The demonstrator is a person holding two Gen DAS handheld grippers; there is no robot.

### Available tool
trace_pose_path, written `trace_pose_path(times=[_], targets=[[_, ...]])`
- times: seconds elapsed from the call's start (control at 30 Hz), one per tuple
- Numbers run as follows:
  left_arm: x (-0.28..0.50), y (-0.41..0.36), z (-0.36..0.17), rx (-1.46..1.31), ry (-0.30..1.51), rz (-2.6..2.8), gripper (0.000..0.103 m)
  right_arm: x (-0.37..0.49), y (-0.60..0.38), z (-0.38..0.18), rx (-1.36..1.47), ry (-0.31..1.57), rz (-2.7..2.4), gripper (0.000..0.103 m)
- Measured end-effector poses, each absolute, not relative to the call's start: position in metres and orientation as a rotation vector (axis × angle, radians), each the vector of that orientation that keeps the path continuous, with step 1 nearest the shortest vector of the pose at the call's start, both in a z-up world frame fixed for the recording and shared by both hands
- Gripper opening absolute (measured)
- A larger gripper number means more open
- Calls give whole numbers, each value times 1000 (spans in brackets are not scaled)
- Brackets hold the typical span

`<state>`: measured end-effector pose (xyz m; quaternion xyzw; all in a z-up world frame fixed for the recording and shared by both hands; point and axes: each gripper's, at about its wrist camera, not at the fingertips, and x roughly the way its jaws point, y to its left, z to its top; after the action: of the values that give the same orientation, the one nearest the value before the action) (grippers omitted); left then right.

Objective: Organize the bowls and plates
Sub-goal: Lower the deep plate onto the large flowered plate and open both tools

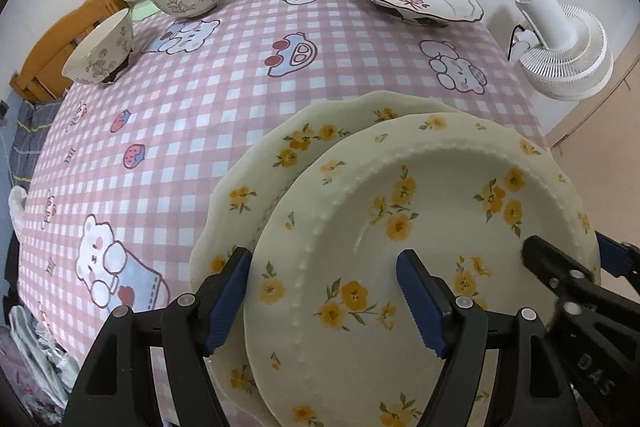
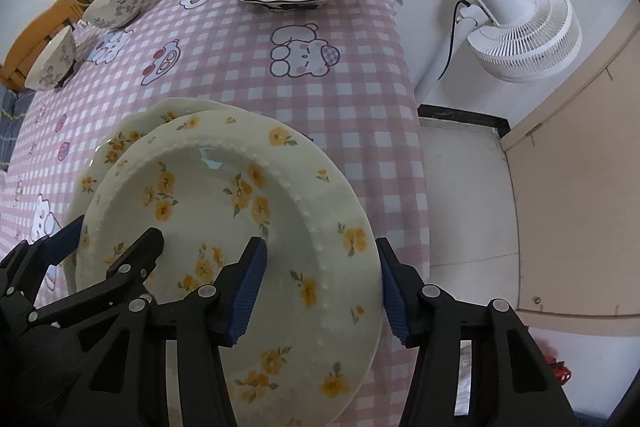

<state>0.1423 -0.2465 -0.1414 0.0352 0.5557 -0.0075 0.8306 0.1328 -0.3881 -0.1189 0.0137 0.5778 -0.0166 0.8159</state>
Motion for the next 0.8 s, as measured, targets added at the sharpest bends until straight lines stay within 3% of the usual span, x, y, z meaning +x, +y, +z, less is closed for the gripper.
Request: trace_pose_path(times=[0.07,0.17,0.8], targets=[[142,-249,-140,117,1176,5,76,128,-389,-113,32,1216,-41,54],[140,-249,-136,130,1184,-15,76,124,-392,-108,21,1208,-58,36],[136,-234,-120,71,1145,-73,76,136,-372,-119,2,1256,-37,37]])
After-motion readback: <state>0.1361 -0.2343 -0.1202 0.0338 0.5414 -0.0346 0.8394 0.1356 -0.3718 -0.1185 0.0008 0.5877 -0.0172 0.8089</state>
